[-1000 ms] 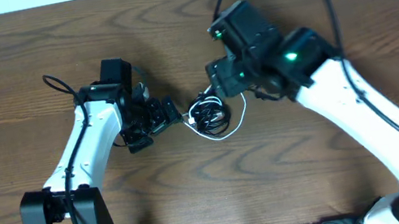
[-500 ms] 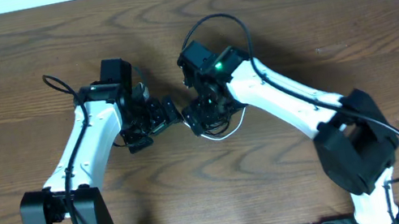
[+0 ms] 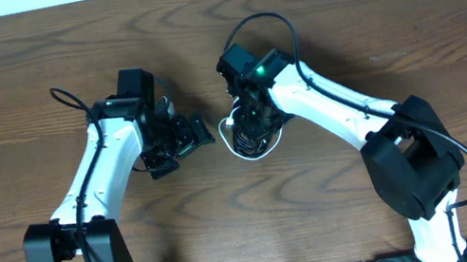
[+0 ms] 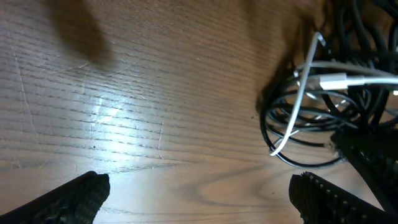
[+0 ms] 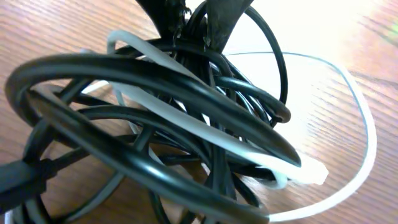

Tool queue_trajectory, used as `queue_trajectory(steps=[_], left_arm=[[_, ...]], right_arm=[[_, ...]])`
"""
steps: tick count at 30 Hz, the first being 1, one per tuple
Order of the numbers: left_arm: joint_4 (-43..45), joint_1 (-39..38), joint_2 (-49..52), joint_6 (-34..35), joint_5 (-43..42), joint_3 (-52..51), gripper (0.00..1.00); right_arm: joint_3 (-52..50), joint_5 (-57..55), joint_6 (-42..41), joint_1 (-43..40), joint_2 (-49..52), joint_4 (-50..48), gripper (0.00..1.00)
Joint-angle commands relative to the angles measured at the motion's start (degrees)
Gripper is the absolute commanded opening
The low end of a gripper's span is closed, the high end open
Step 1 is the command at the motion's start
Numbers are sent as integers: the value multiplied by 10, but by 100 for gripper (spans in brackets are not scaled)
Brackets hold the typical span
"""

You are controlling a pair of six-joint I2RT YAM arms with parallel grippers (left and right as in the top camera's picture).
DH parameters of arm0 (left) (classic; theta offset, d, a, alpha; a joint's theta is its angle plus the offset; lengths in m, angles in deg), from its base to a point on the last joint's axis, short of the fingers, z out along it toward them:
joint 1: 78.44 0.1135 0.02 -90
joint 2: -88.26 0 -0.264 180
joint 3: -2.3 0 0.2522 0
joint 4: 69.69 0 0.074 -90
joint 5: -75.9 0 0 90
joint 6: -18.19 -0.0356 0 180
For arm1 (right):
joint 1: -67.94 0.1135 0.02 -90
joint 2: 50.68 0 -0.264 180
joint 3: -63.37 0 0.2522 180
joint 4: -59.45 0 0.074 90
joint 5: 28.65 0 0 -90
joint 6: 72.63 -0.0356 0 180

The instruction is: Untangle cables

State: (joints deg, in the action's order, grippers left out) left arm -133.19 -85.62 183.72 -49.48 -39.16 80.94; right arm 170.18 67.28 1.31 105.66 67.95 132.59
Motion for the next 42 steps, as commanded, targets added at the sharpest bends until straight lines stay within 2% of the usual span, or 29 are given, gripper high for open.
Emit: queue_trajectory(steps=[1, 6, 11, 15, 17, 20, 22, 25, 30, 32, 34, 36, 39, 42], left_arm=[[-3, 1, 0, 1, 20, -9, 98], [-3, 1, 0, 1, 20, -9, 98], [-3, 1, 0, 1, 20, -9, 98], [-3, 1, 0, 1, 20, -9, 98], [-4, 1, 0, 1, 20, -9, 98], [-4, 1, 0, 1, 20, -9, 98], [-6, 1, 0, 1, 20, -9, 98], [-6, 1, 0, 1, 20, -9, 98], [-6, 1, 0, 1, 20, -9, 98], [-7, 1, 0, 1, 20, -9, 98], [-8, 1, 0, 1, 20, -9, 98], [-8, 1, 0, 1, 20, -9, 98], [-7, 1, 0, 1, 20, -9, 98], [-5, 1, 0, 1, 20, -9, 98]], right_arm=[[29, -13, 7, -3, -48, 20, 1], [62, -12, 7, -3, -142, 40, 1], [64, 23, 8, -2, -245, 7, 1], [63, -51, 8, -2, -278, 5, 1], [61, -103, -16, -2, -276, 13, 1], [48, -193, -103, -2, -269, 33, 1], [41, -207, -134, -2, -260, 37, 1], [40, -116, -128, -2, -252, 22, 1], [41, 125, -42, -20, -261, -64, 1], [41, 154, -38, -33, -263, -82, 1], [41, 113, -38, -40, -263, -74, 1], [40, 4, -47, -40, -258, -42, 1], [38, -186, -112, -31, -245, 20, 2], [38, -273, -139, -26, -226, 55, 1]])
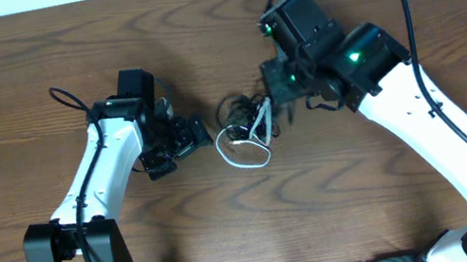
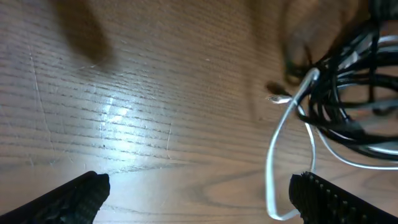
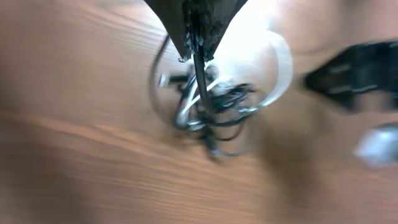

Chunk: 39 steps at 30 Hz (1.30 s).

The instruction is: Untangle cables

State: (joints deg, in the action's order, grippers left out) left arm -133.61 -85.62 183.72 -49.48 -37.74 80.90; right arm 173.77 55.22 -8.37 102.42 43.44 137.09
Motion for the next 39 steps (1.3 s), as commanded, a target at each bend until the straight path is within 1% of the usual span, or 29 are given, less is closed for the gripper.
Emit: queue_trajectory(steps=[1, 3, 4, 5, 6, 7, 9, 11, 12, 13, 14, 15, 17, 18, 19, 20, 21, 22, 24, 27, 28, 30, 31, 33, 35, 36, 37, 39], left_arm=[[0, 1, 0, 1, 6, -9, 98], [1, 1, 0, 1, 6, -9, 98], [1, 1, 0, 1, 6, -9, 98], [1, 1, 0, 1, 6, -9, 98], [1, 1, 0, 1, 6, -9, 98], [1, 1, 0, 1, 6, -9, 98], [1, 1, 0, 1, 6, -9, 98], [0, 1, 0, 1, 6, -9, 98], [0, 1, 0, 1, 6, -9, 98], [-2, 1, 0, 1, 6, -9, 98], [-2, 1, 0, 1, 6, -9, 98], [-2, 1, 0, 1, 6, -9, 98], [-2, 1, 0, 1, 6, -9, 98], [-2, 1, 0, 1, 6, -9, 98], [-2, 1, 0, 1, 6, -9, 98], [-2, 1, 0, 1, 6, -9, 98], [-2, 1, 0, 1, 6, -9, 98], [-1, 1, 0, 1, 6, -9, 98], [0, 1, 0, 1, 6, -9, 98], [1, 1, 0, 3, 6, -9, 98], [1, 1, 0, 3, 6, -9, 98], [0, 1, 0, 3, 6, -9, 98], [0, 1, 0, 3, 6, -9, 98], [-2, 1, 0, 3, 6, -9, 98], [-4, 1, 0, 3, 6, -9, 98], [-4, 1, 0, 3, 6, -9, 98], [-4, 1, 0, 3, 6, -9, 98], [-4, 1, 0, 3, 6, -9, 98]], right_arm=[[2, -145, -42, 7, 23, 13, 1], [2, -80, -42, 7, 24, 6, 1], [3, -10, -27, 6, 23, -8, 1], [3, 67, -4, 6, 20, -27, 1], [4, 188, 28, 4, 17, -61, 1], [4, 279, 48, 4, 15, -91, 1], [4, 429, 78, 5, 14, -145, 1], [4, 508, 83, 4, 14, -181, 1], [4, 512, 83, 4, 14, -188, 1], [4, 488, 86, 4, 15, -186, 1], [3, 440, 96, 5, 15, -177, 2], [3, 362, 100, 6, 15, -161, 1], [3, 144, 80, 12, 17, -115, 2], [2, 27, 42, 17, 20, -87, 1], [1, -92, -15, 21, 24, -52, 1], [1, -167, -61, 23, 27, -24, 2], [1, -217, -96, 24, 31, 1, 2], [1, -242, -116, 23, 33, 18, 2], [0, -236, -121, 23, 34, 29, 1], [1, -169, -117, 23, 34, 17, 2], [1, -125, -103, 24, 34, 8, 6], [1, -41, -48, 24, 34, -14, 10], [0, -19, -29, 24, 34, -21, 10], [0, -16, -12, 24, 34, -28, 12], [0, -42, -12, 24, 34, -25, 17], [-1, -57, -12, 24, 35, -23, 23], [-2, -64, -12, 24, 35, -17, 33], [-7, -69, -12, 23, 35, -10, 52]])
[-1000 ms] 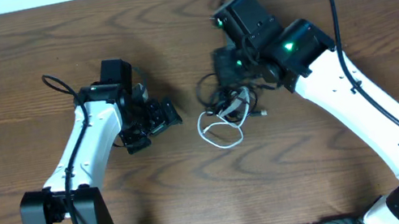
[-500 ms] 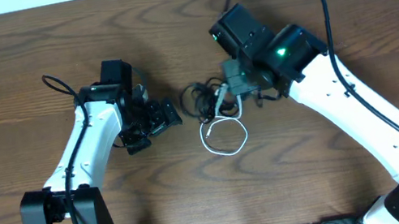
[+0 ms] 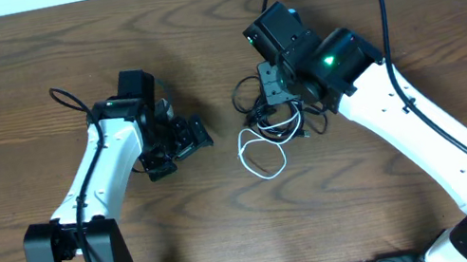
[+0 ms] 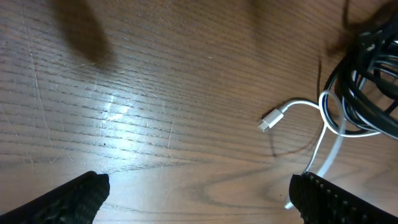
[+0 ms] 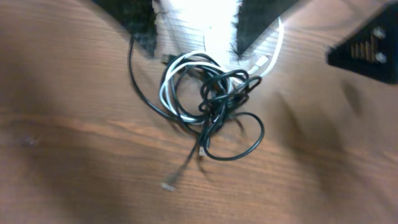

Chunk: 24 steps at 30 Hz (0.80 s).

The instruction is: Untangle cables

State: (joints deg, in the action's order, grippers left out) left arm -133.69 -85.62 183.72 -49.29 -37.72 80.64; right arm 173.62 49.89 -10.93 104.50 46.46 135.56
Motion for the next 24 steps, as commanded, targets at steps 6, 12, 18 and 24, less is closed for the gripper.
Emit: queue_trajectory(steps=[6, 12, 18, 24], left_arm=[[-3, 1, 0, 1, 5, -6, 98], [-3, 1, 0, 1, 5, -6, 98], [-3, 1, 0, 1, 6, -6, 98], [-3, 1, 0, 1, 5, -6, 98]], right_arm=[[-43, -15, 14, 2, 5, 6, 90], [-112, 13, 19, 3, 5, -20, 99], [-183, 42, 54, 2, 5, -61, 99], [-219, 18, 49, -14, 5, -49, 99]])
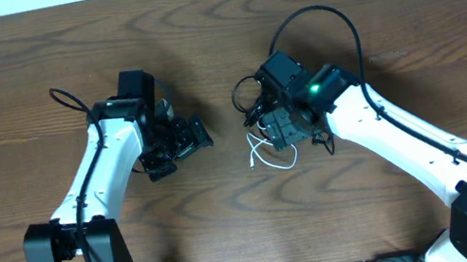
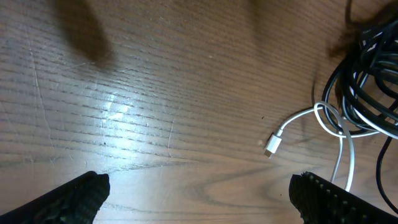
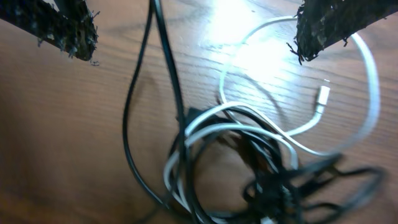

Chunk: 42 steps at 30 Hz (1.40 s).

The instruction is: Untangle cables

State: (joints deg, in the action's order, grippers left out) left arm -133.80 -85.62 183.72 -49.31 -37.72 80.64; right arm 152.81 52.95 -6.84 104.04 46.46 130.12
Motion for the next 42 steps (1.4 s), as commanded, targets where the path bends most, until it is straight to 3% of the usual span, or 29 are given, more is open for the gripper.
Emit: queue_trajectory(steps=[1, 5, 9, 11, 12, 17, 24, 31, 38, 42], left_arm=[[-2, 1, 0, 1, 5, -6, 98], [-1, 1, 0, 2, 6, -6, 98], [-1, 1, 0, 2, 6, -6, 98], [-1, 1, 0, 2, 6, -6, 98], [-1, 1, 0, 2, 6, -6, 98], [-2, 1, 0, 2, 6, -6, 97], [-1, 1, 0, 1, 6, -6, 98], [-1, 1, 0, 1, 6, -6, 98], [-1, 1, 0, 1, 6, -6, 98], [-1, 1, 0, 1, 6, -6, 98]], right_arm=[[-17, -6, 9, -13, 5, 8, 99], [-53, 21, 12, -17, 5, 5, 76], [-69, 21, 11, -16, 5, 5, 31], [-65, 21, 11, -16, 3, 5, 4], [-60, 21, 11, -16, 2, 7, 1], [33, 9, 19, -16, -9, 54, 1], [304, -46, 64, -16, -26, 157, 1], [519, -67, 120, -16, -39, 145, 1], [603, -75, 141, -16, -52, 79, 1], [604, -148, 140, -16, -56, 52, 1]])
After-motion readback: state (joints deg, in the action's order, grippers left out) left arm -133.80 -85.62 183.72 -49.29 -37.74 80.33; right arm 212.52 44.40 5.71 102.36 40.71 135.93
